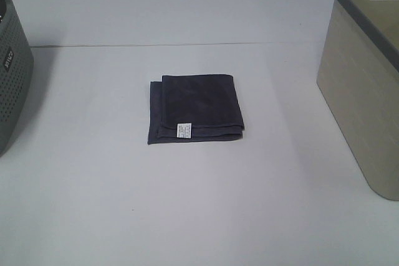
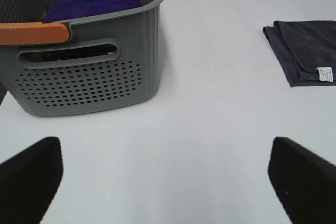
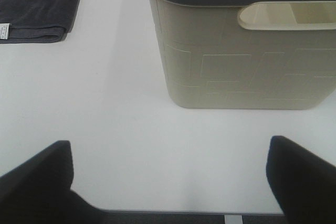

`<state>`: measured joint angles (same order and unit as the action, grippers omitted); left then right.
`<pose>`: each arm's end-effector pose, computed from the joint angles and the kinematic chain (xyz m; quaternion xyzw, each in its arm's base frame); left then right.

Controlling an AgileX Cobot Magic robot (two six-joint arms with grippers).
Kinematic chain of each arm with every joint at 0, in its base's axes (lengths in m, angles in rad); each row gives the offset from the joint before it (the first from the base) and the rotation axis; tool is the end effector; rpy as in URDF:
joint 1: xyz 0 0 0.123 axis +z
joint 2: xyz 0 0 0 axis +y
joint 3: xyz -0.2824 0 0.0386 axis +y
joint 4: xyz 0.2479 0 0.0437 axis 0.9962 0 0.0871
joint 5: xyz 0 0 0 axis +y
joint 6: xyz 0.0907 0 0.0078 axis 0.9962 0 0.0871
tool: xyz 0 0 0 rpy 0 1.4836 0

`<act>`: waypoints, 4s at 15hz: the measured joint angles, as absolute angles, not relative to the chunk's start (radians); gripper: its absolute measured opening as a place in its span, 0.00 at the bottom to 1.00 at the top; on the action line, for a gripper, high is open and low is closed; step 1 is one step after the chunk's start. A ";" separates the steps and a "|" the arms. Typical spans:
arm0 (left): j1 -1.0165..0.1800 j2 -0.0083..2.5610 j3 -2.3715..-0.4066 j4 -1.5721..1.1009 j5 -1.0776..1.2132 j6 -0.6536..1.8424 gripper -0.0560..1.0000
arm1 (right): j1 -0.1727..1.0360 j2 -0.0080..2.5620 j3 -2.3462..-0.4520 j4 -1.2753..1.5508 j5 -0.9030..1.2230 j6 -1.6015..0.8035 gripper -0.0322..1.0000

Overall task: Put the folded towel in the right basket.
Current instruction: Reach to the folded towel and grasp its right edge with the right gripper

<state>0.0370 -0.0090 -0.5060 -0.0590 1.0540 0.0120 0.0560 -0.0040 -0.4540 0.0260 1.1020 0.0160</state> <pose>-0.0066 -0.0049 0.2794 -0.0093 0.8471 -0.0165 0.5311 -0.0024 0.0020 0.2611 -0.0180 0.8739 0.0305 0.4847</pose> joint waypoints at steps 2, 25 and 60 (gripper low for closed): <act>0.037 -0.009 -0.506 -0.059 1.054 0.012 0.99 | 0.056 -0.004 -0.454 0.026 1.102 0.016 0.96; 0.037 -0.009 -0.506 -0.059 1.054 0.012 0.99 | 0.056 -0.004 -0.454 0.020 1.102 0.016 0.96; 0.037 -0.009 -0.506 -0.057 1.054 0.012 0.99 | 0.056 0.974 -1.066 0.252 1.219 -0.034 0.89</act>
<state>0.0370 -0.0090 -0.5060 -0.0570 1.0540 0.0120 0.0560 0.9740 -1.0660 0.2520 1.2190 -0.0340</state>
